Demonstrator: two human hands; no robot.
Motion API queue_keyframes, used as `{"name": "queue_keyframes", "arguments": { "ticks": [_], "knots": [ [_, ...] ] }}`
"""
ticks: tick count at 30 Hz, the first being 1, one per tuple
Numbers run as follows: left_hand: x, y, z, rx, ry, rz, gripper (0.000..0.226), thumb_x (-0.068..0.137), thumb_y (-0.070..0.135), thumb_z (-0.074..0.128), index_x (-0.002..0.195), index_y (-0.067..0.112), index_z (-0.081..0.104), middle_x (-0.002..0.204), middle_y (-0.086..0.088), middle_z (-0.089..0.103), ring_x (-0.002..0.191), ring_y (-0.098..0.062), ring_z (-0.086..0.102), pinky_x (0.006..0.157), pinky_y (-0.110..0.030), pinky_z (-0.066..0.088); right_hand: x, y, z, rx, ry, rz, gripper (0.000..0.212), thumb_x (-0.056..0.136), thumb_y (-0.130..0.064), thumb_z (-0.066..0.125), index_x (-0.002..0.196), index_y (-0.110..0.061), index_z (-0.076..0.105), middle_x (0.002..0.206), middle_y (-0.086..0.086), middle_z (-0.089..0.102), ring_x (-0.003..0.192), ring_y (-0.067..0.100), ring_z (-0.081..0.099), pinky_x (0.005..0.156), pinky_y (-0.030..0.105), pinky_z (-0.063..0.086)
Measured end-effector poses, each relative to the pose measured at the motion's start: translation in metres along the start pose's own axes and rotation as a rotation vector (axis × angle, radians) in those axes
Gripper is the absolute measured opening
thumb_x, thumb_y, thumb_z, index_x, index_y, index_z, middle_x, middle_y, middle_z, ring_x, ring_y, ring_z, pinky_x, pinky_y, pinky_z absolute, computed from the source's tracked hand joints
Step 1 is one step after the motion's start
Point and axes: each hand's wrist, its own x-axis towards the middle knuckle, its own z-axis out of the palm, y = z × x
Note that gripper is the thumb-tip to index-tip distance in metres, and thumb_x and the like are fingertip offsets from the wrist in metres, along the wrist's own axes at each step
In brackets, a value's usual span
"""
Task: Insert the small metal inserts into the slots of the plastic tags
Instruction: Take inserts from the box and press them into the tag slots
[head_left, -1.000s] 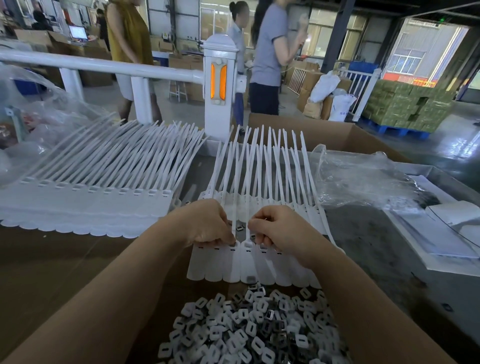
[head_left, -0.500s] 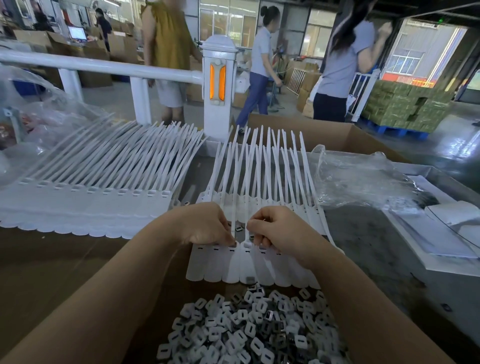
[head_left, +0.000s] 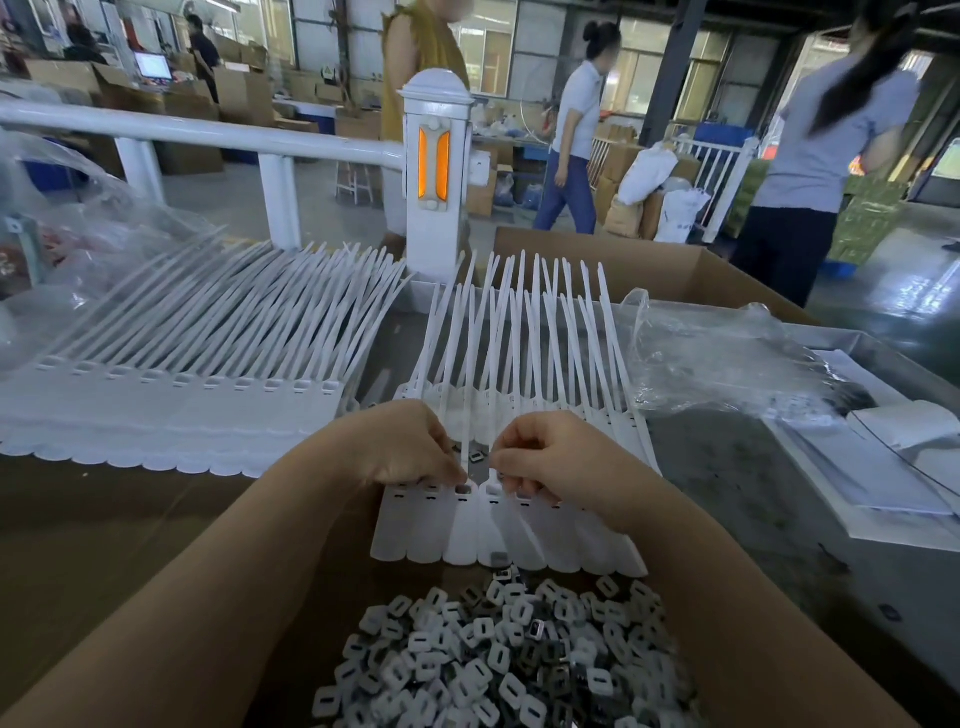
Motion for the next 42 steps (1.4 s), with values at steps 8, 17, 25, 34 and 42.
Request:
{"name": "queue_keyframes", "arguments": {
  "ticks": [8,17,25,34,42],
  "knots": [
    [-0.001,0.002,-0.002,0.019,0.004,0.043,0.013,0.083,0.03,0.074,0.072,0.024,0.072,0.065,0.011,0.065,0.069,-0.008,0.059,0.062,-0.024,0.042,-0.013,-0.03,0.011,-0.362,-0.43,-0.293,0.011,0.086,-0.021,0.077,0.097,-0.021,0.076,0.087,-0.015,0.071,0.084,0.002,0.066,0.086,0.024,0.055],
    [0.002,-0.001,-0.001,-0.013,0.003,0.057,0.011,0.082,0.029,0.076,0.074,0.02,0.076,0.057,0.012,0.065,0.062,-0.006,0.058,0.061,-0.023,0.044,-0.021,-0.046,0.028,-0.383,-0.577,-0.349,0.024,0.083,-0.024,0.081,0.106,-0.021,0.078,0.077,-0.02,0.066,0.072,-0.004,0.059,0.069,0.017,0.047],
    [-0.001,0.001,-0.002,-0.025,0.009,0.062,0.01,0.082,0.026,0.075,0.077,0.018,0.075,0.062,0.009,0.065,0.061,-0.007,0.058,0.06,-0.022,0.047,-0.021,-0.044,0.03,-0.38,-0.554,-0.341,0.013,0.084,-0.02,0.08,0.095,-0.018,0.076,0.084,-0.017,0.068,0.078,-0.005,0.061,0.075,0.014,0.049],
    [-0.007,0.005,-0.004,-0.023,-0.017,0.066,0.012,0.084,0.027,0.073,0.081,0.016,0.074,0.062,0.01,0.066,0.063,-0.009,0.058,0.063,-0.025,0.047,-0.02,-0.041,0.014,-0.278,-0.596,-0.334,0.01,0.088,-0.017,0.076,0.097,-0.015,0.074,0.088,-0.014,0.07,0.081,-0.004,0.064,0.078,0.016,0.052],
    [-0.01,0.01,-0.008,-0.312,0.054,0.122,0.011,0.093,0.026,0.065,0.093,0.016,0.07,0.072,0.004,0.068,0.06,-0.005,0.057,0.058,-0.02,0.046,-0.01,-0.02,0.001,0.025,0.065,-0.139,0.008,0.087,-0.015,0.071,0.084,-0.022,0.074,0.073,-0.003,0.073,0.054,-0.003,0.057,0.05,0.012,0.043]
  ]
}}
